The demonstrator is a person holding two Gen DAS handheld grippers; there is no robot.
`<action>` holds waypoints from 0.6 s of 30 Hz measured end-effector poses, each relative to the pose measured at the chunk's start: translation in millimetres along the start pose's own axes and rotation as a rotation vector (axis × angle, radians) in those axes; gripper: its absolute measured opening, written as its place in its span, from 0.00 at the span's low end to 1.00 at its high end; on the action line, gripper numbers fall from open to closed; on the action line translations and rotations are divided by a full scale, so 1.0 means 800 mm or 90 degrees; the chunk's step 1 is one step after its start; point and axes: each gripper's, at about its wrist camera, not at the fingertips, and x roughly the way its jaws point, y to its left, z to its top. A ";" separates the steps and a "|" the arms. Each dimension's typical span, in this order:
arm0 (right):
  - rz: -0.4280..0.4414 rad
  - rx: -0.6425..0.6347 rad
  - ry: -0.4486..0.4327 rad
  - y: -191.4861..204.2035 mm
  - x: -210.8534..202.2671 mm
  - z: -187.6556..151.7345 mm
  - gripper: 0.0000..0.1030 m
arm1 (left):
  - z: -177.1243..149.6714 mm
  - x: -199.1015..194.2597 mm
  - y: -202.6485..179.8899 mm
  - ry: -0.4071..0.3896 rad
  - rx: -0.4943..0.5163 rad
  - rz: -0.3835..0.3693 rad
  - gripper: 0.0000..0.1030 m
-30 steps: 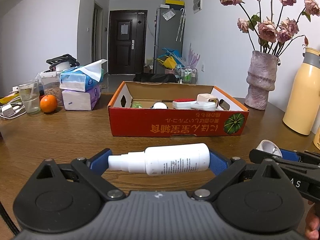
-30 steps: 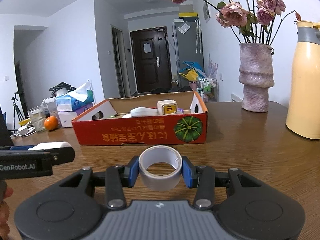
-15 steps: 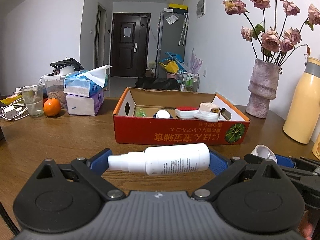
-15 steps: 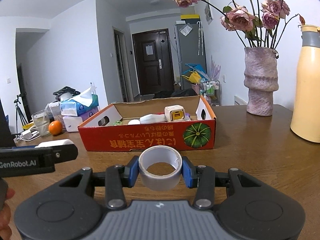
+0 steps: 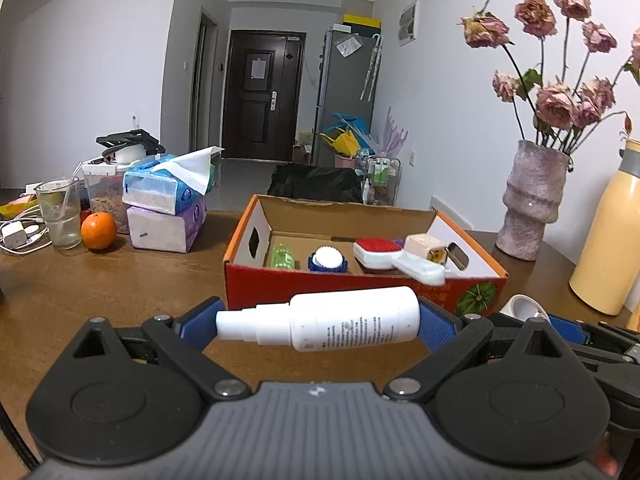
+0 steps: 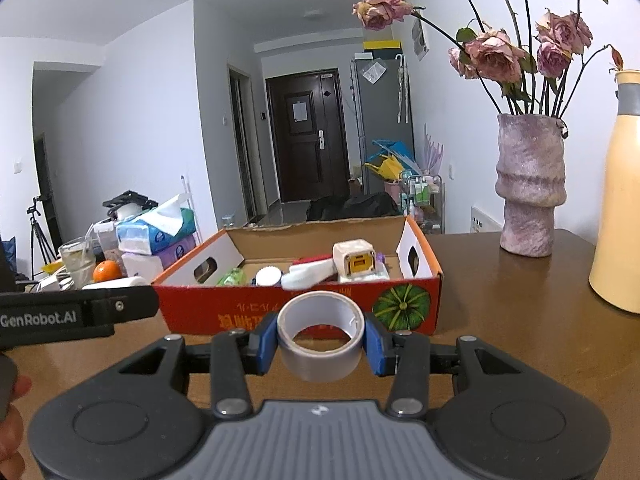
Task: Organize rigid objects
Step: 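Carry the spray bottle and tape roll with both tools over the box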
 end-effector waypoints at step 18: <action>-0.003 0.013 -0.021 -0.008 0.046 0.032 0.42 | 0.028 0.058 -0.004 -0.005 -0.007 0.010 0.97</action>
